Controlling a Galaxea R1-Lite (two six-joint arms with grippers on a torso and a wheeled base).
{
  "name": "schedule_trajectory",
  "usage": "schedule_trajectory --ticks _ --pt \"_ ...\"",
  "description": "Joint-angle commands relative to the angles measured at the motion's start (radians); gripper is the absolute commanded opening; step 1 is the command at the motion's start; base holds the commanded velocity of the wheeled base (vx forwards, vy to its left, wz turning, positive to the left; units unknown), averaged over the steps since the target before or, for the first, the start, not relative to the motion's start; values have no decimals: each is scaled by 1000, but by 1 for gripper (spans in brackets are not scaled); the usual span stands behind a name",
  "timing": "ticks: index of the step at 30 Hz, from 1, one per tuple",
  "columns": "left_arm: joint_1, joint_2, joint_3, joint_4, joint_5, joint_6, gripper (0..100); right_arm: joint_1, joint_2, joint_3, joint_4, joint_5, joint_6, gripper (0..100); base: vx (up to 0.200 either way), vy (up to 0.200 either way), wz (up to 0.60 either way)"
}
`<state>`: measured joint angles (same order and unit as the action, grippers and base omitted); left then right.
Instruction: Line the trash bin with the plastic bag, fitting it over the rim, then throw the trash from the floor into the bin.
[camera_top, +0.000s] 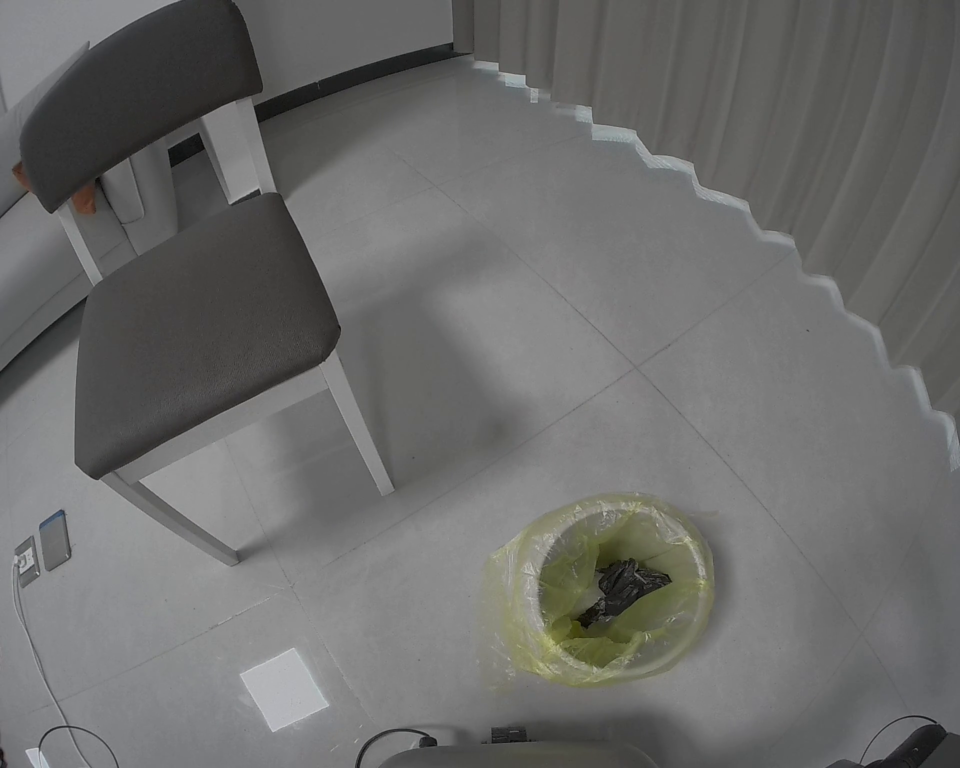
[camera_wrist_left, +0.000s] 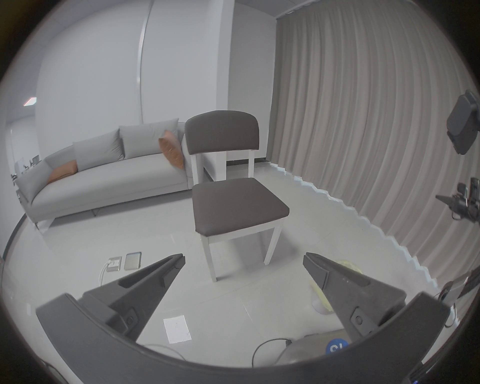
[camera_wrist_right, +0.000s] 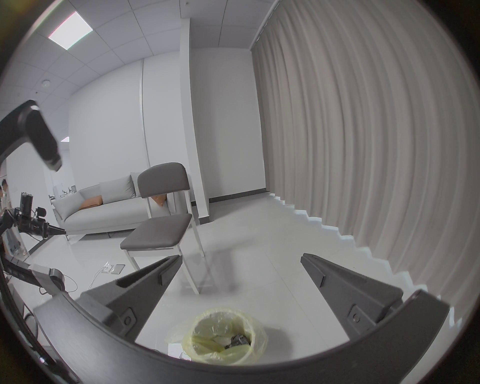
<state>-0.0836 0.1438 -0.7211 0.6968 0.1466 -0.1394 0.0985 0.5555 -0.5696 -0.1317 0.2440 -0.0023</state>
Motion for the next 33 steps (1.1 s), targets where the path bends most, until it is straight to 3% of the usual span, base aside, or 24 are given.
schedule_trajectory --ticks 1,4,5,7,8,10,12,19,24,30,33 --pt "18 -142 -52 234 50 -95 100 -11 -459 369 58 -149 33 100 0 0 0" --pt "18 -144 -12 219 62 -95 100 -11 -459 458 -16 -154 4 100 0 0 0" --pt "18 -144 23 178 62 -95 100 -11 -459 539 -128 -155 -19 100 0 0 0" --pt "18 -144 25 171 62 -95 100 -13 -459 547 -135 -157 -19 100 0 0 0" --pt "18 -144 94 43 68 -95 100 -13 -459 570 -175 -160 -16 100 0 0 0" --pt "18 -144 127 -20 90 -95 100 -13 -459 570 -160 -164 -22 100 0 0 0" --pt "18 -144 238 -189 140 -83 100 -11 -459 570 -114 -167 -39 100 0 0 0" --pt "18 -144 482 -559 191 -55 100 -13 -460 570 26 -226 -105 100 0 0 0" --pt "19 -144 721 -887 248 67 100 -13 -459 570 53 -253 -94 100 0 0 0" --pt "22 -142 721 -885 243 67 100 -11 -456 570 53 -247 -108 100 0 0 0" --pt "21 -142 721 -767 172 95 100 -8 -456 570 53 -221 -84 100 0 0 0"
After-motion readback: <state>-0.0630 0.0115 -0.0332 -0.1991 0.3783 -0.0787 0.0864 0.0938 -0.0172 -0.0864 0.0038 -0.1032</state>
